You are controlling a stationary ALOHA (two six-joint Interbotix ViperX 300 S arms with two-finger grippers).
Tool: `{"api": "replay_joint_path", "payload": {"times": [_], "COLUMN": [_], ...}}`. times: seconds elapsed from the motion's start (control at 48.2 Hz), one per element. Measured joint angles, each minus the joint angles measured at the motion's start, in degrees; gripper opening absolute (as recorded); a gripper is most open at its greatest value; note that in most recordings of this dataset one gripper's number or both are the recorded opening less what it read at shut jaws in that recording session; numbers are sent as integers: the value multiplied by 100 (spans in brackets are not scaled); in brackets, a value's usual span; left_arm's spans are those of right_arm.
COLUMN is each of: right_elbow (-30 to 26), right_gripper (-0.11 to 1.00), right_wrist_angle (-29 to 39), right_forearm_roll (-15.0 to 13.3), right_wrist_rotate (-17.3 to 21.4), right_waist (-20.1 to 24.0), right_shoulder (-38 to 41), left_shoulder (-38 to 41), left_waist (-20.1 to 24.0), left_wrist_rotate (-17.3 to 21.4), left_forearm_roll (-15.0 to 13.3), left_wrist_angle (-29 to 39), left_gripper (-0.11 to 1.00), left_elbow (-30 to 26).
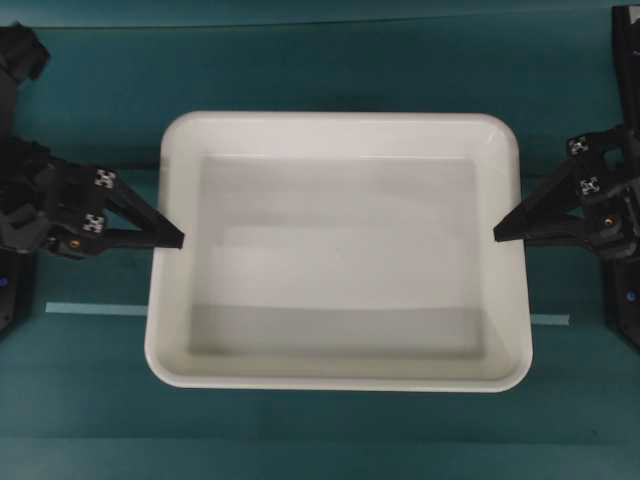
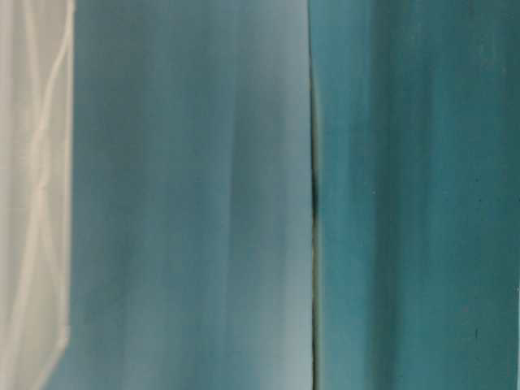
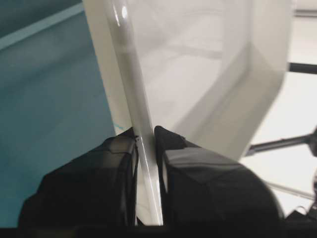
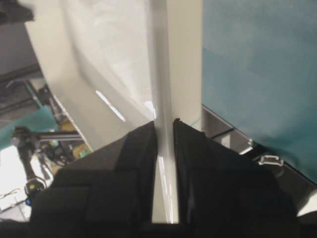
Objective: Lift the white case with both hands.
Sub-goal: 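Lift the gripped tray upward with both grippers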
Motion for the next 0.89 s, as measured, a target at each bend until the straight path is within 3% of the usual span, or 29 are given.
{"api": "replay_joint_path", "payload": {"times": [0.249, 0.892], "right_elbow": [-132, -132], "right_gripper": [10, 10], "right_wrist_angle": [9, 9], "right_forearm_roll": [-26, -79], "right_wrist_rotate": [0, -9], "right_waist": [-9, -18], "right_shoulder": [-18, -18], "left_shoulder": [-35, -35], "left_waist": [0, 0], "left_wrist_rotate": [0, 0], "left_forearm_roll": [0, 0], "left_wrist_angle": [272, 325], "left_gripper": [8, 8], "left_elbow": [-431, -413]}}
